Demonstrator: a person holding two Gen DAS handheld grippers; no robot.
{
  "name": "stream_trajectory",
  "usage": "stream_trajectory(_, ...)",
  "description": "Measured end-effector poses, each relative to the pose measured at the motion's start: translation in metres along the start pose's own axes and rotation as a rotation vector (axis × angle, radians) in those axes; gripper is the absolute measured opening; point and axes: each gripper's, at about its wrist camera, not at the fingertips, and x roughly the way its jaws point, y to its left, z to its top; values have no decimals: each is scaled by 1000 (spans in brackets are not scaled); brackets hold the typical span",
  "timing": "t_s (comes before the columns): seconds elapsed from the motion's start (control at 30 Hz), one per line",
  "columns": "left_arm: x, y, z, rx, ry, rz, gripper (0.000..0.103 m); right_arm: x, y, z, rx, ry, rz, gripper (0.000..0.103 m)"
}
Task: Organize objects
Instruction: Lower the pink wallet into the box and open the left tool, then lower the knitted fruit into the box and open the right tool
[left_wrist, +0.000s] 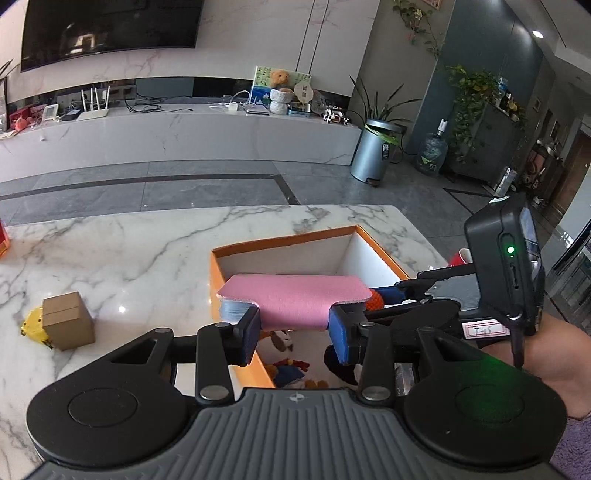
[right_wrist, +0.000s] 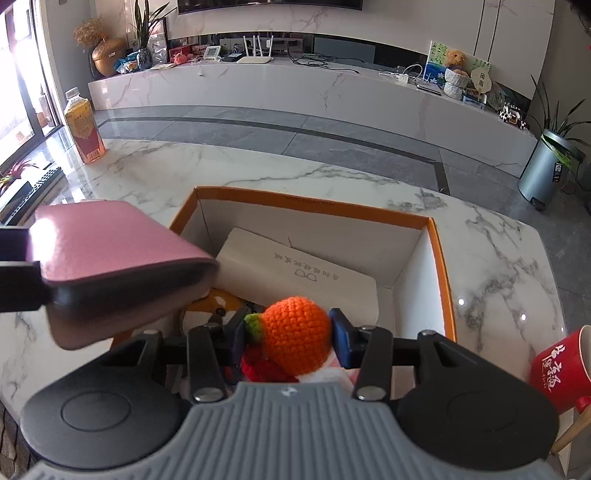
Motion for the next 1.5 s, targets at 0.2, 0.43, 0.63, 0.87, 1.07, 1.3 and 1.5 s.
stream_trajectory(0.2,33,-8,-1,17,43,-46,46,-3,-15,-13,-3,16,20,48)
stream_trajectory(0.43,63,-17,1,36,115,-60,46,-2,-31,-25,23,17,2,48)
stream_trajectory(0.63,75,-21,-4,59,148,-48,47,1,-35,-32,45,23,9,48)
stream_trajectory(0.87,82,-26,-5,132,220,88,96,-9,-34,-37,13,34,-4,48)
stream_trajectory(1.07,62,-27,-9,135,163,95,95,-22,-35,-40,22,28,6,48)
stream_trajectory(1.3,47,-14,-5,51,175,121,90,-32,-19,-43,-16,35,38,48)
stream_trajectory(1.5,37,-4,-11,25,172,156,77,-37,-12,-46,-27,37,29,48)
